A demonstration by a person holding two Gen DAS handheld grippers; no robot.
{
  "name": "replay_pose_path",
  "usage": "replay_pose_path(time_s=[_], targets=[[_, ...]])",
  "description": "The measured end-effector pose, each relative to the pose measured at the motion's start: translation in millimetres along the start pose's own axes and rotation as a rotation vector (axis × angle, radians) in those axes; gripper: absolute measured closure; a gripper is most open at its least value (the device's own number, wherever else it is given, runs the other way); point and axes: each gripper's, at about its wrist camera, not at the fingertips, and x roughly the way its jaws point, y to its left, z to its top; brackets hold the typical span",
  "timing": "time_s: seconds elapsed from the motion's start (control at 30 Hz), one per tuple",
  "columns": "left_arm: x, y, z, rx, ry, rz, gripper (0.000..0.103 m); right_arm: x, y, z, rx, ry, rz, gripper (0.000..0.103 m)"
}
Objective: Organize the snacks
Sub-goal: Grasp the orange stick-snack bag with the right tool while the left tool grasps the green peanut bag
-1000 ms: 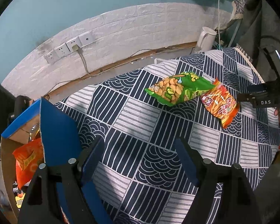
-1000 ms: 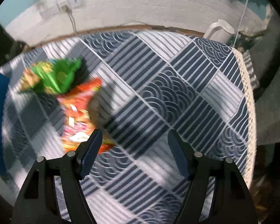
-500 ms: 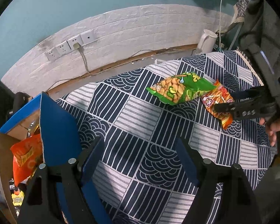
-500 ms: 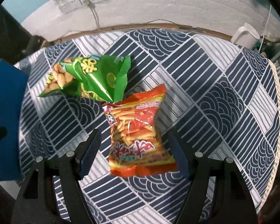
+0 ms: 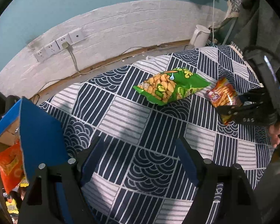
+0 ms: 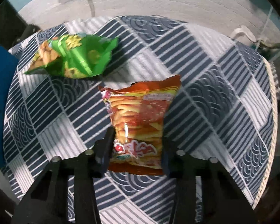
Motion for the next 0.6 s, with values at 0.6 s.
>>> replay_pose_path(time_s=[0.6], targets=[[21,-56,62,0.274,-0.021,-0.042,0.022,-64,-103,-12,0.191,-0.121,0.085,0.065]])
